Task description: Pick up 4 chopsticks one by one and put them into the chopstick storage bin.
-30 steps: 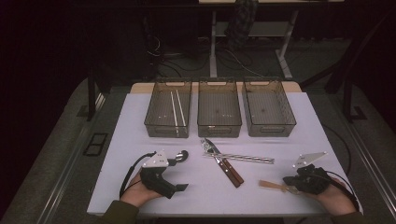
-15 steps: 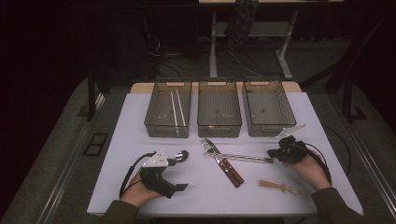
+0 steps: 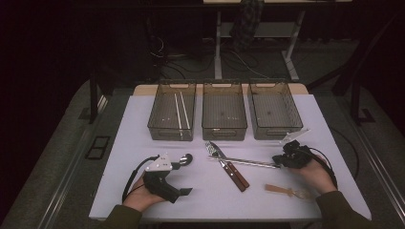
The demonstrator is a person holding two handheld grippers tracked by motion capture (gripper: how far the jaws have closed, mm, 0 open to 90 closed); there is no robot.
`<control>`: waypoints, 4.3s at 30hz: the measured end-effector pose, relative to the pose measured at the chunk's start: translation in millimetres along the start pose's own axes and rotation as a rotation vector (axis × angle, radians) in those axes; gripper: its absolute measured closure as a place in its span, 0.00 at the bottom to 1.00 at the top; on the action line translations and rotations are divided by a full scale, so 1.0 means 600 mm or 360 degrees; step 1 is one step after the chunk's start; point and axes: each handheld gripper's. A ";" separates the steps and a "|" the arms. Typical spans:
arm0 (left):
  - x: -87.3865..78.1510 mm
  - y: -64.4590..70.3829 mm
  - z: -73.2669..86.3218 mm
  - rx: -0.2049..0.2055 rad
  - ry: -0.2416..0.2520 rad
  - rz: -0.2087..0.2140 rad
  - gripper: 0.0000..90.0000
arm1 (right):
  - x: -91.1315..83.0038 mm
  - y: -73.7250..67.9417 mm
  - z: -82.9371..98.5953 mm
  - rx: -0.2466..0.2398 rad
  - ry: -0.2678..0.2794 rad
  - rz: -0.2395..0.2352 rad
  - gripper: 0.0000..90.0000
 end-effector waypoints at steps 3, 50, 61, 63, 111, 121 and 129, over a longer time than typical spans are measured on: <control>0.000 0.000 0.000 0.0003 -0.0002 0.0001 0.01 | -0.002 -0.004 0.002 -0.0020 -0.0009 -0.0006 1.00; 0.001 0.002 -0.001 0.0005 -0.0002 0.0006 0.02 | -0.021 -0.046 -0.003 -0.0166 0.0070 -0.0196 0.91; 0.002 0.001 0.000 0.0005 -0.0012 0.0009 0.02 | -0.003 -0.052 -0.029 -0.0212 0.0099 -0.0228 0.87; 0.003 0.000 0.000 0.0004 -0.0014 0.0009 0.02 | 0.002 -0.052 -0.033 -0.0221 0.0094 -0.0249 0.88; 0.003 0.001 0.000 0.0006 -0.0012 0.0011 0.02 | 0.041 -0.065 -0.045 -0.0315 0.0025 -0.0250 0.91; 0.003 0.001 0.000 0.0007 -0.0017 0.0009 0.02 | 0.041 -0.064 -0.042 -0.0383 0.0041 -0.0246 0.92; 0.003 0.001 0.000 0.0006 -0.0013 0.0010 0.02 | 0.039 -0.067 -0.042 -0.0418 0.0048 -0.0238 0.94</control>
Point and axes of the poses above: each handheld gripper's, and its own axes: x roughly forward along the jaws, z roughly out of its underside, y roughly to its right, and after that the axes turned 5 degrees about x, right-handed
